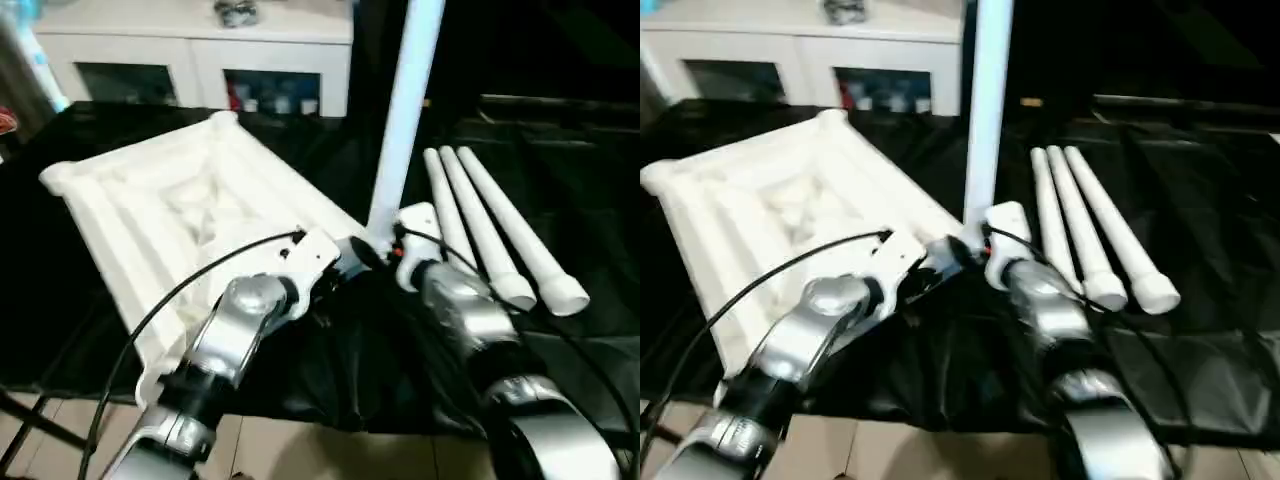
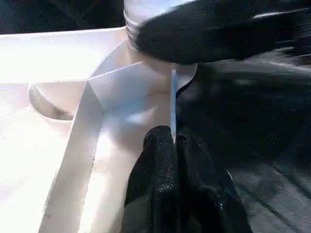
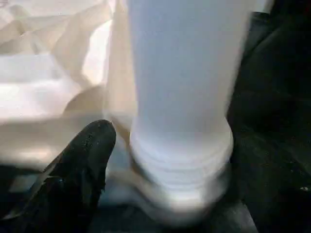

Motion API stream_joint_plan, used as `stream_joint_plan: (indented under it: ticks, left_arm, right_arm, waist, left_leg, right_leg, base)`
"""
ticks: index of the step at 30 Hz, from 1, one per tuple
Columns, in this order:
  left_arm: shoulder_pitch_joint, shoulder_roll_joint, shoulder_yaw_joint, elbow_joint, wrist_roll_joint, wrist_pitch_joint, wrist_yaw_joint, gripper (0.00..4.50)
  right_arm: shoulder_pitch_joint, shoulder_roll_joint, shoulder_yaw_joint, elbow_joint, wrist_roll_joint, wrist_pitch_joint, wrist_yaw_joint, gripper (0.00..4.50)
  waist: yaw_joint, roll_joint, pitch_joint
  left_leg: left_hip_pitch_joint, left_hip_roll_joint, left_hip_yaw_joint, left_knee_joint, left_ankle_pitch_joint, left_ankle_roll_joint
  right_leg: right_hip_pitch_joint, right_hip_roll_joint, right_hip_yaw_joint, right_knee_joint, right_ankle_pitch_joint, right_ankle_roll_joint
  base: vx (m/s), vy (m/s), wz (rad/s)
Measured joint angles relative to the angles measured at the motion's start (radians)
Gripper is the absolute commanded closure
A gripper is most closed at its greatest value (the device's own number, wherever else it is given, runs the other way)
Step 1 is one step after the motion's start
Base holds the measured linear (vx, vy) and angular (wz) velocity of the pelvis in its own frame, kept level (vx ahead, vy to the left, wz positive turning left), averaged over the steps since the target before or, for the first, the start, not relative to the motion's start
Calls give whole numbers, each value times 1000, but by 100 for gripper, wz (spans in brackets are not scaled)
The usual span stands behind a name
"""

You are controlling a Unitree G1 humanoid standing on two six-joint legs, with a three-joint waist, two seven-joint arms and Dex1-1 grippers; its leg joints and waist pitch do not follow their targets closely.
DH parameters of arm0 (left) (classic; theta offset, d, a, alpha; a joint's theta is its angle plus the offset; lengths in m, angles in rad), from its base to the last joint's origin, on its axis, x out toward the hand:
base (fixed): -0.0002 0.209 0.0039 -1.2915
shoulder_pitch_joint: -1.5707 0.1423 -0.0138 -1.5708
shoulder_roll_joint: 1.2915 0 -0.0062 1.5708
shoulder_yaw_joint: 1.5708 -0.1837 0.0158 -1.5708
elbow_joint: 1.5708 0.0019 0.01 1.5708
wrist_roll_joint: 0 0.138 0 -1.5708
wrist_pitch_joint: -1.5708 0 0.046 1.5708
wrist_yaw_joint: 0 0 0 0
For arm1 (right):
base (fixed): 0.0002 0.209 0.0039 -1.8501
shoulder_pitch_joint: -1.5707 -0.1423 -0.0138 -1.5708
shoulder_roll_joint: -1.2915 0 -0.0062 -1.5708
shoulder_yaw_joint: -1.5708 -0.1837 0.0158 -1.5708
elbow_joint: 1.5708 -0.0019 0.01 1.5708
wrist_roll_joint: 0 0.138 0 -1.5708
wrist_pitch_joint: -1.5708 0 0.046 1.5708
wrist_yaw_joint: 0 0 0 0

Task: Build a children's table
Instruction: Rotate leg to tighten, then rotate table base

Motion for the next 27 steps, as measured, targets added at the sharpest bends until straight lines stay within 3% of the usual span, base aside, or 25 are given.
stream_joint_plan:
  ticks: [4, 5, 8, 11, 15, 20, 27]
  left_arm:
    - [-31, -4, 5, 63, 1, -41, 13, 450]
    - [-38, -7, 5, 76, 1, -49, 12, 406]
    - [-44, -17, 29, 96, -19, -90, 11, 395]
    - [-55, -29, 35, 85, -38, -148, 25, 359]
    - [-62, -26, 67, -4, -44, -152, 71, 359]
    - [-28, 85, 155, -189, -34, -76, 122, 359]
    - [127, 293, 246, -440, 49, 130, 110, 359]
  right_arm:
    - [42, -47, -2, -93, 22, 35, 52, 61]
    - [56, -59, -2, -121, 29, 47, 64, 58]
    - [93, -81, -2, -197, 43, 76, 100, 58]
    - [120, -86, 9, -260, 43, 105, 116, 58]
    - [122, -89, 21, -275, 42, 125, 111, 58]
    - [124, -96, 28, -292, 39, 165, 103, 58]
    - [129, -91, 94, -323, 11, 226, 110, 58]
  waist:
    - [-2, 0, 0]
    - [0, 1, 0]
    - [1, 0, 0]
    - [-2, 0, 0]
    - [-9, -2, 0]
    - [-21, -6, 2]
    - [-21, -19, 3]
  left_leg:
    - [0, 0, 0, 0, 0, 0]
    - [0, 0, 0, 0, 2, 3]
    - [0, 0, 0, 0, 3, 5]
    - [-1, 0, 0, 1, 3, 5]
    - [0, 1, 0, 1, 3, 5]
    - [0, 1, 0, -1, 3, 5]
    - [-2, 1, 0, -1, 0, 0]
  right_leg:
    - [0, 0, 0, 0, 0, 0]
    - [0, 0, 0, 0, 0, 0]
    - [0, 0, -1, 0, 0, 0]
    - [0, 0, 0, -1, 0, 0]
    - [0, 0, -1, 0, 0, 0]
    - [0, 1, -1, 1, -1, 2]
    - [-2, 1, -1, 0, -1, 2]
  base:
    - [0, 0, 0]
    - [0, 0, 0]
    - [0, 0, 0]
    - [0, 0, 0]
    - [0, 0, 0]
    - [0, 0, 0]
    - [0, 0, 0]
